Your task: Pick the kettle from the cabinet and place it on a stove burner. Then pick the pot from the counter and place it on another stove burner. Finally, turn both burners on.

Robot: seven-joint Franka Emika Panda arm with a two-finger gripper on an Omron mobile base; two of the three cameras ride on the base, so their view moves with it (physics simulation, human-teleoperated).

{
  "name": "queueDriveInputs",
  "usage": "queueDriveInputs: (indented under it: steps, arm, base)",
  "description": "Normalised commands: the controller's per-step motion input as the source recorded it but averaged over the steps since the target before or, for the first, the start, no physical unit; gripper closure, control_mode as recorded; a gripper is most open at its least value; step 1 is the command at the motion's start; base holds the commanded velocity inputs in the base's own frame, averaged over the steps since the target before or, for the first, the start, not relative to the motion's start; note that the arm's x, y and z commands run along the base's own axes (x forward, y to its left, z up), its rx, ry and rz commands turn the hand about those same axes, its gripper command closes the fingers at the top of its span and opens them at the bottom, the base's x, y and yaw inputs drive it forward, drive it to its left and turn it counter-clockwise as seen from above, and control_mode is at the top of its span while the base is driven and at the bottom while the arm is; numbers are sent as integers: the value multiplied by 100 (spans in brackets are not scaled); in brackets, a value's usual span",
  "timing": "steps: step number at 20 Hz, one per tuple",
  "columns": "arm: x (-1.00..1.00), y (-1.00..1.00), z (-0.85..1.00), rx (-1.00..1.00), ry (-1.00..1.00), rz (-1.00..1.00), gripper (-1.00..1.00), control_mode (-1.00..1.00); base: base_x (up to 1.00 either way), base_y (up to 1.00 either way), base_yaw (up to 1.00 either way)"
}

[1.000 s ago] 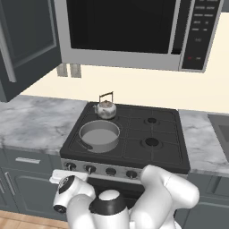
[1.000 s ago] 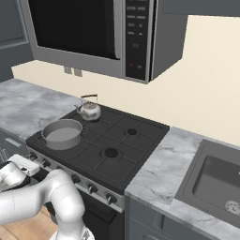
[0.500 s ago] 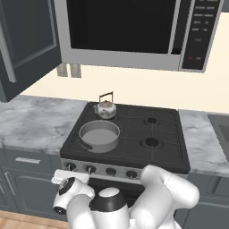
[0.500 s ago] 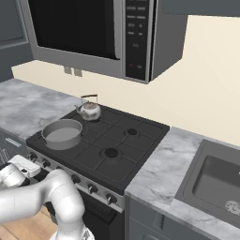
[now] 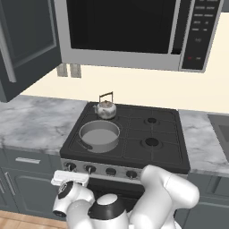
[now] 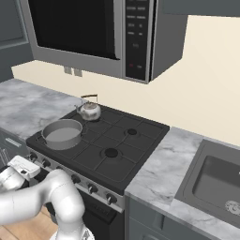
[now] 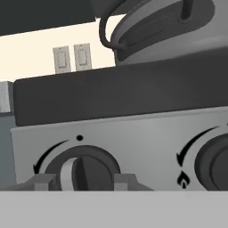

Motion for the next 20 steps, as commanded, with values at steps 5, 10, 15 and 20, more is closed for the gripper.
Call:
queueDriveInputs:
  steps: [5,10,15,20]
  arm:
    - [-5,39,12,-23,0,0,100,-100]
    - [-2,40,18,-25,0,0,100,-100]
    - [-7,37,23,-24,0,0,100,-100]
    - [-12,27,35,-30,1,-2,100,-100]
  base:
    - [0,0,0]
    - [0,0,0]
    - [0,0,0]
    - [0,0,0]
